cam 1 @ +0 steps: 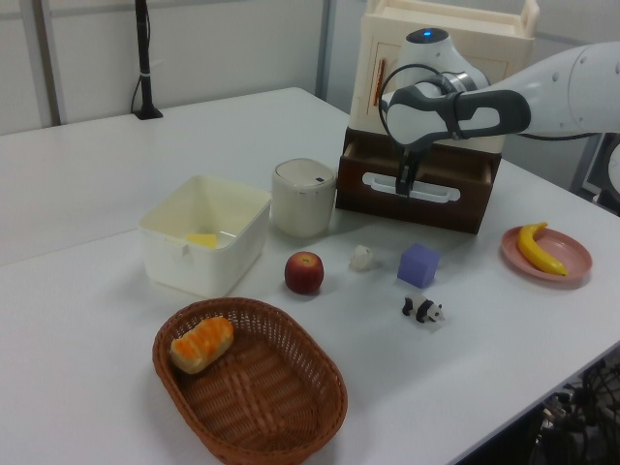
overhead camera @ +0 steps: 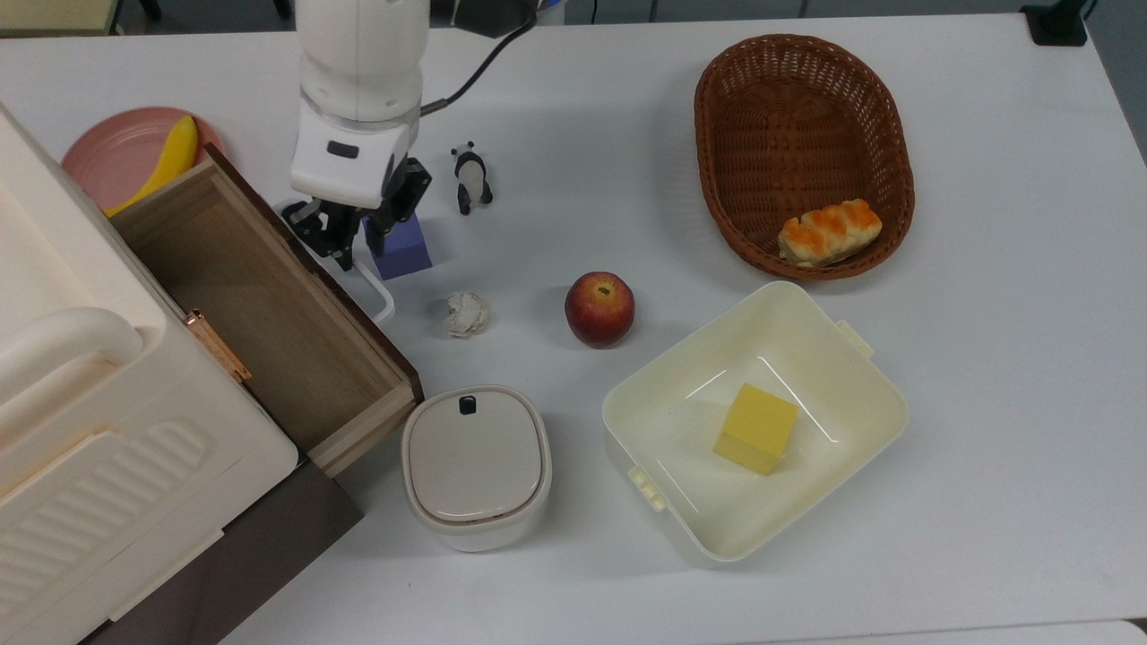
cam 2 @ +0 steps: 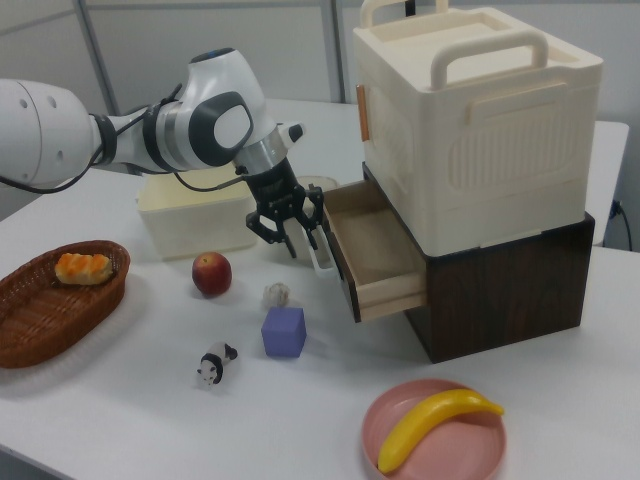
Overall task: Slide open the drawer
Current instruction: 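Open the gripper and release the drawer handle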
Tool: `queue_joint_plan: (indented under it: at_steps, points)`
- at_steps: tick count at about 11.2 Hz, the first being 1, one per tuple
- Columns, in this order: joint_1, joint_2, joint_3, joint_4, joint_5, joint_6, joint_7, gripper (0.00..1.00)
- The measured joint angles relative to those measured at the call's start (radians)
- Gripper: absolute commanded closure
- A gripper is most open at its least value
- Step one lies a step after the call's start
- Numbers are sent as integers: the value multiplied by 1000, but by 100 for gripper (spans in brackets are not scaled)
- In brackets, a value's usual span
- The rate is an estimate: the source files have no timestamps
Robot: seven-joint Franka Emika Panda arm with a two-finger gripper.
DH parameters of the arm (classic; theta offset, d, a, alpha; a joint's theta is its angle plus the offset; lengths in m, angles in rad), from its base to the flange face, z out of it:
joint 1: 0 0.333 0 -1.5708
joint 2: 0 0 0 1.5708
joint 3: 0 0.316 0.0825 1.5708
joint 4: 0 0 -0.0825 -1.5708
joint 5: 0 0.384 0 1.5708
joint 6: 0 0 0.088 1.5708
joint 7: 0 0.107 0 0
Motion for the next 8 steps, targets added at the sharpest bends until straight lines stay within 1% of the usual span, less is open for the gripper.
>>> queue_joint_plan:
  at_steps: [1, 2, 8]
  points:
    - [6, 0, 2, 0, 1, -10, 6, 11]
    - [6, 0, 5, -1, 1, -14, 8, 0]
    - [13, -4, 8, 2, 2, -14, 41, 0]
